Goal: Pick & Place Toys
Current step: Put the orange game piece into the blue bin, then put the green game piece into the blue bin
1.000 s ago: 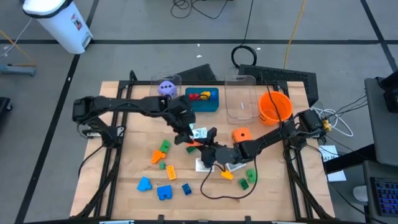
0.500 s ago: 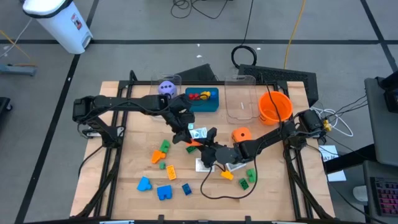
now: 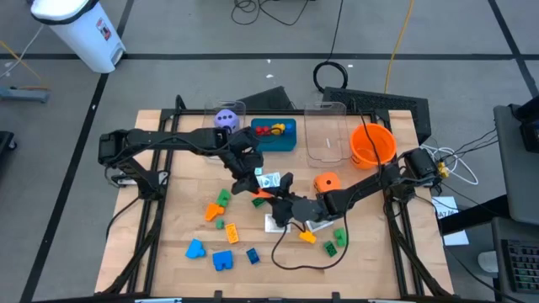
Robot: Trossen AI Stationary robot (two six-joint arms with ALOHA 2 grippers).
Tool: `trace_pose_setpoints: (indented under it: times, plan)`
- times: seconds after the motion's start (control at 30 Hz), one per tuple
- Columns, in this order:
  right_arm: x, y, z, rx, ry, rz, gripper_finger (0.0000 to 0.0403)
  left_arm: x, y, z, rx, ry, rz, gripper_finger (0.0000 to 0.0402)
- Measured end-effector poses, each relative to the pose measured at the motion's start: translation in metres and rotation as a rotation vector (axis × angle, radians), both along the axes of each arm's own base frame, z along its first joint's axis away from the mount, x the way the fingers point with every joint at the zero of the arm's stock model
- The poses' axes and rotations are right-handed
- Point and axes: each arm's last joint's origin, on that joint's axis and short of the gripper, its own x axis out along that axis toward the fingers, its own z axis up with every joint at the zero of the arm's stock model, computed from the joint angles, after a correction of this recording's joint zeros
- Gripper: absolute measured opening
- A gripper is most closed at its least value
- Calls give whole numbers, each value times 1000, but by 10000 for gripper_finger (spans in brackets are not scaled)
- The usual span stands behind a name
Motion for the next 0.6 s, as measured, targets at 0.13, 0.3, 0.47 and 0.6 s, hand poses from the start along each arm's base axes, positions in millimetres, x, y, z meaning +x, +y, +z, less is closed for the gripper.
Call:
trace_pose_setpoints:
  times: [0.13, 0.3, 0.47, 0.6]
  plan:
    - [0, 0, 1, 2, -9, -2, 133, -1, 0, -1, 18, -2, -20, 99]
    - [0, 0, 1, 6, -10, -7, 154, -2, -1, -2, 22, 12, -26, 55]
    - [0, -1, 1, 8, -8, -9, 151, -4, -1, -3, 19, 28, -25, 19]
    - [0, -1, 1, 17, -10, -9, 149, -4, -1, -3, 19, 28, -25, 19]
